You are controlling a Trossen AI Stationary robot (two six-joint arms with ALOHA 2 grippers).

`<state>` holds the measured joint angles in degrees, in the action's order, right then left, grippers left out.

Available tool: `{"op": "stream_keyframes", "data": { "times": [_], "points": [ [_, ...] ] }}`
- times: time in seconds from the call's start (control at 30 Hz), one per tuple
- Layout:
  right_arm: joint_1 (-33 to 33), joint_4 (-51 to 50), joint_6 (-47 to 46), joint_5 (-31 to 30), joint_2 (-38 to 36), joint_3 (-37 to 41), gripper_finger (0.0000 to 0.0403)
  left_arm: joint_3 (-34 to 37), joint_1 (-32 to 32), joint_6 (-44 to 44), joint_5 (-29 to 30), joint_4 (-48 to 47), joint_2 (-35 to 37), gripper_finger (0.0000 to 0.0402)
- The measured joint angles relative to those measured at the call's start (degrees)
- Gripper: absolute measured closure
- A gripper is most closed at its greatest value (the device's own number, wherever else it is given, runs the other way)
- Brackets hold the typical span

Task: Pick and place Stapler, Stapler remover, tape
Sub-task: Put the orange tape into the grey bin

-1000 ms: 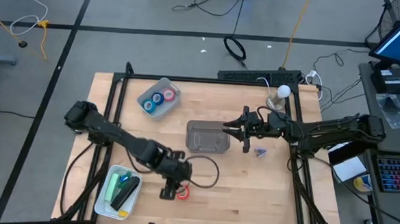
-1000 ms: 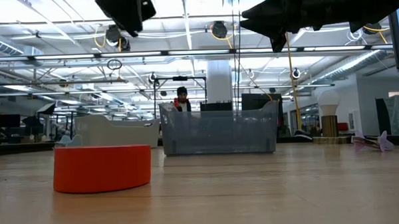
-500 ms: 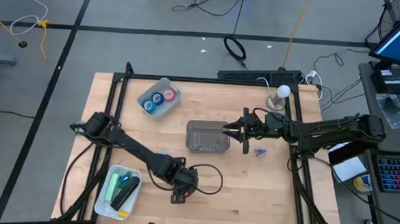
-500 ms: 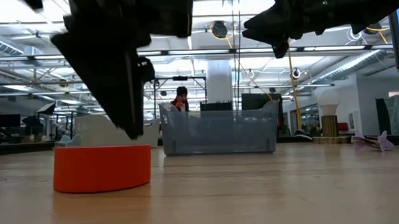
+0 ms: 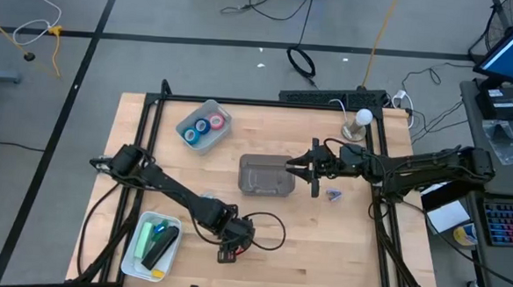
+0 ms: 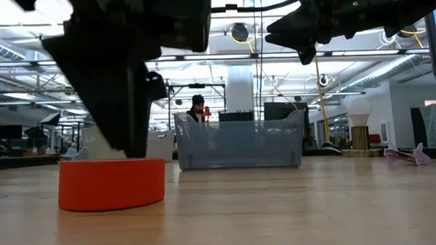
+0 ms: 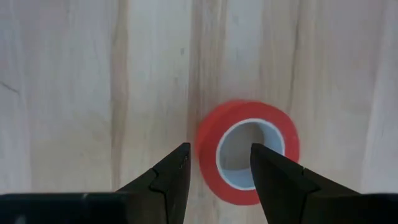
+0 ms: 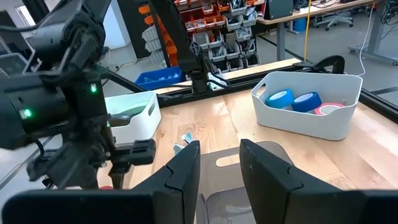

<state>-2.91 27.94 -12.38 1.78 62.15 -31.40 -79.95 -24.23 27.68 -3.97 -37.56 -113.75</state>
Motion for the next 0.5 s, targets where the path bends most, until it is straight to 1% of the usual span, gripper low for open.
{"op": "stream_keyframes", "data": {
  "times": [0.1,0.27,0.37,0.43,0.5],
  "points": [
    [0.01,-0.04,0.00,0.00,0.00,0.00,0.0298,0.48,-0.34,-0.09,1.37,-0.85,-0.42,0.0234],
    [0.01,-0.42,0.00,-0.04,0.00,0.00,0.0298,0.77,0.04,1.05,1.45,0.16,-2.32,0.0234],
    [0.01,-0.74,0.00,-0.07,-0.02,0.00,0.0298,0.64,0.49,1.42,0.54,0.88,-3.21,0.0235],
    [0.01,-0.81,0.00,-0.12,-0.02,-0.02,0.0298,0.49,0.63,2.44,0.12,0.82,-3.98,0.0245],
    [0.01,-1.22,0.00,-0.13,-0.02,-0.02,0.0298,0.40,1.02,4.14,-0.84,-0.07,-3.97,0.0269]
  ]
}}
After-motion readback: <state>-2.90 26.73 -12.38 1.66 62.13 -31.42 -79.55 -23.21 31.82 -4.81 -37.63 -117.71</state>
